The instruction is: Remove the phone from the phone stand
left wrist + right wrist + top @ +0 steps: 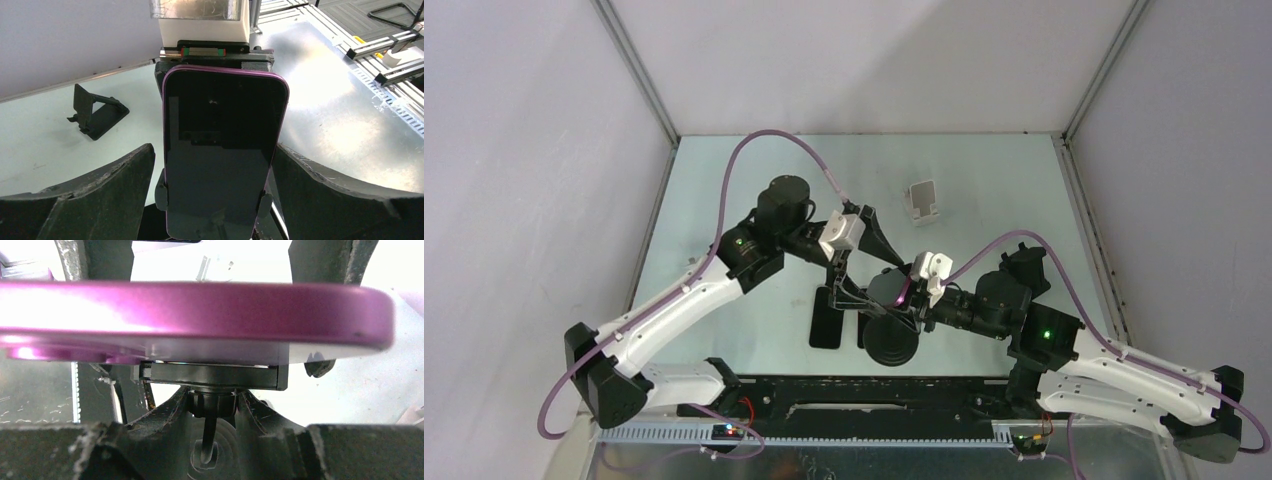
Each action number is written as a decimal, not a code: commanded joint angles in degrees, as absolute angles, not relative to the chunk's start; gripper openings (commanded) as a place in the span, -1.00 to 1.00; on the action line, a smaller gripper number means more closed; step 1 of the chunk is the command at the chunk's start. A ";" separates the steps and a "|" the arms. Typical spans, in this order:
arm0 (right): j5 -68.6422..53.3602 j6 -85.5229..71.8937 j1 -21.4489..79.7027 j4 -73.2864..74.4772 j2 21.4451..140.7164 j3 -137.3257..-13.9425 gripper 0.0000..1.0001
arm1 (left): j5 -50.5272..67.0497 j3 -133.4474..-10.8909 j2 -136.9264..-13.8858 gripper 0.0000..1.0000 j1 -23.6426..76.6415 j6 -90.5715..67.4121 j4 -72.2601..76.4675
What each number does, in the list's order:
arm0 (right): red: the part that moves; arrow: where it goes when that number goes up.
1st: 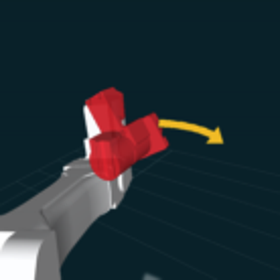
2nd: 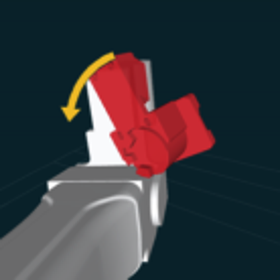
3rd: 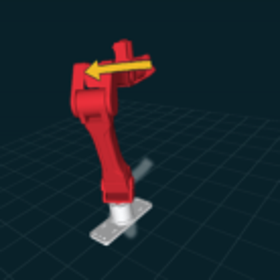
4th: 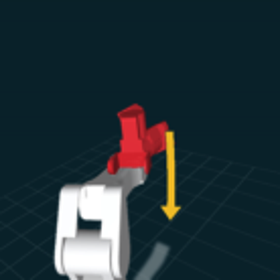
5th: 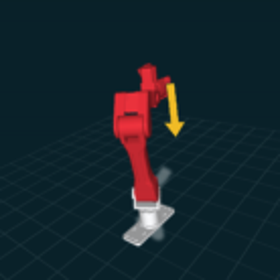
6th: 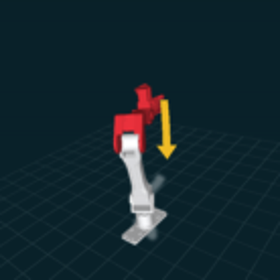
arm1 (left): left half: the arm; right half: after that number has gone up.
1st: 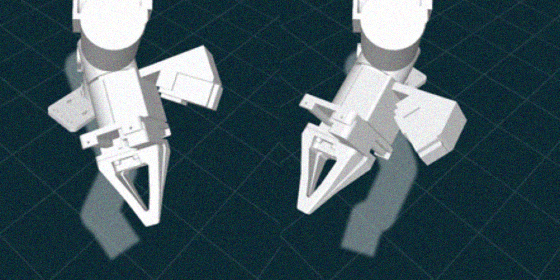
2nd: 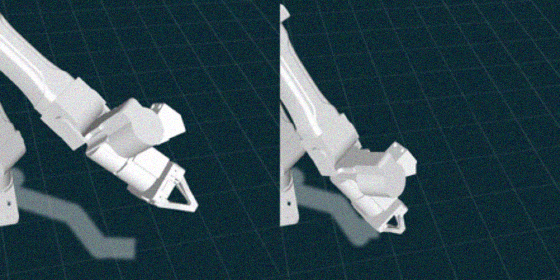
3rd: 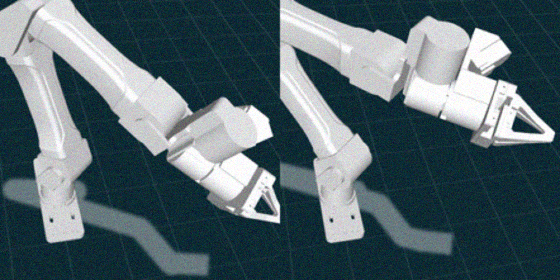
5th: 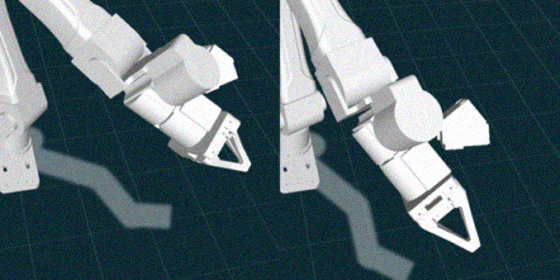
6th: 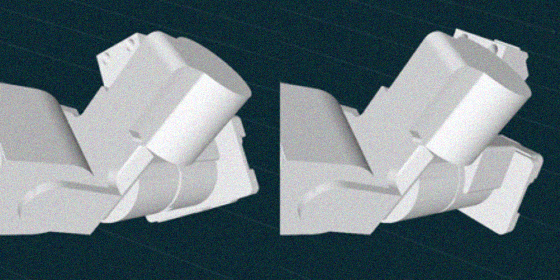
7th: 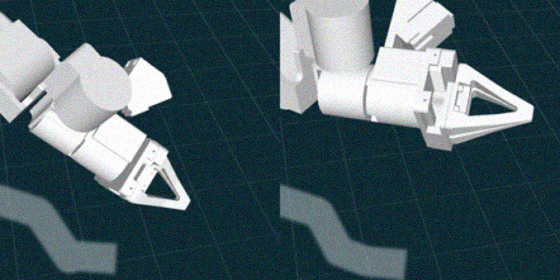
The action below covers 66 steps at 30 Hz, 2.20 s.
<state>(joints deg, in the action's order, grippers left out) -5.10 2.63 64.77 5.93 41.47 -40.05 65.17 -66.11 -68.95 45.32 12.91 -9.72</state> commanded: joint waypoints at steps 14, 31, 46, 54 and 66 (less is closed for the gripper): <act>-3.48 3.15 65.10 -1.52 39.71 -42.45 -1.00 | 60.47 -74.27 -72.65 0.82 48.83 21.79 -24.58; -2.41 3.22 65.13 -0.27 40.08 -42.45 -1.00 | 60.40 -73.14 -71.23 0.64 49.06 18.04 -18.92; -1.78 3.14 65.10 -0.26 39.92 -42.45 -1.00 | 60.90 -72.56 -71.32 -0.16 49.20 18.48 -20.48; 3.15 2.32 64.63 1.86 39.62 -42.45 -1.00 | 57.73 -69.49 -69.78 -0.99 49.66 17.27 -18.82; -1.39 5.72 62.25 0.64 39.27 -42.45 -1.00 | 53.81 -67.50 -68.41 -1.00 49.75 14.10 -16.13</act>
<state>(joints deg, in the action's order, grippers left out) -2.52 4.64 63.53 9.06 41.43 -40.05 54.57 -66.26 -69.54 49.78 14.96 -14.83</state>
